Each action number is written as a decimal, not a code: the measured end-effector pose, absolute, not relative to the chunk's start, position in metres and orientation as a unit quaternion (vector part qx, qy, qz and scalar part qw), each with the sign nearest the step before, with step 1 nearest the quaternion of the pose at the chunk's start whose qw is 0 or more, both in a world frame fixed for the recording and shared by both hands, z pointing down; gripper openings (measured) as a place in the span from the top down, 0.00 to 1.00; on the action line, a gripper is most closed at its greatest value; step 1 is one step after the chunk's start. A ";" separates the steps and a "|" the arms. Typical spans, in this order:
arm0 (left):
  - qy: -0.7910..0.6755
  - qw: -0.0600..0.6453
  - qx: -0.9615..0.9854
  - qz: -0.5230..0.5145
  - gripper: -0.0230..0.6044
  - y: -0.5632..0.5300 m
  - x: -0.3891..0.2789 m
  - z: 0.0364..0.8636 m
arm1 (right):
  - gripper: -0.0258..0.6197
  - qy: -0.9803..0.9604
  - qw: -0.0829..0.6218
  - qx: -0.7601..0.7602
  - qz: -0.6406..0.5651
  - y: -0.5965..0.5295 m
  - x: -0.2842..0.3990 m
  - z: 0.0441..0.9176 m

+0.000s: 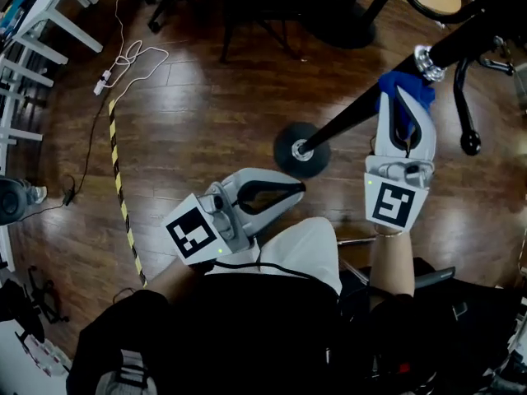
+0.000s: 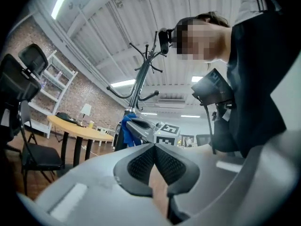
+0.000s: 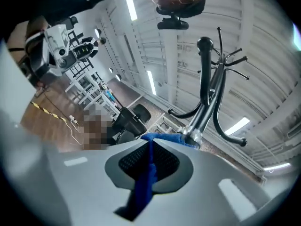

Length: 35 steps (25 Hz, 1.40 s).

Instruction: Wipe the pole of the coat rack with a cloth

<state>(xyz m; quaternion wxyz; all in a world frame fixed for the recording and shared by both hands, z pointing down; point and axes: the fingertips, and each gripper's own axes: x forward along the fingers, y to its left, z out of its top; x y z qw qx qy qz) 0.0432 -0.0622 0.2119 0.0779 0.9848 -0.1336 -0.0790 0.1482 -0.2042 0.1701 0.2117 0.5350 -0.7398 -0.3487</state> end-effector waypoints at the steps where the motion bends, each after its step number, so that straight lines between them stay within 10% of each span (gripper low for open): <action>1: -0.127 0.066 0.986 -0.082 0.97 -0.067 0.051 0.225 | 0.93 -0.741 0.205 0.534 -0.351 -0.204 0.152 0.186; 10: -0.078 -0.013 0.991 -0.105 0.97 -0.102 0.090 0.388 | 0.93 -0.758 0.038 0.521 -0.391 -0.199 0.161 0.286; 24: -0.144 0.075 0.973 -0.166 0.97 -0.169 0.066 0.556 | 0.93 -0.816 0.244 0.466 -0.240 -0.209 0.158 0.647; 35: -0.146 0.089 0.972 -0.163 0.97 -0.165 0.053 0.576 | 0.93 -0.886 0.190 0.419 -0.065 -0.211 0.149 0.750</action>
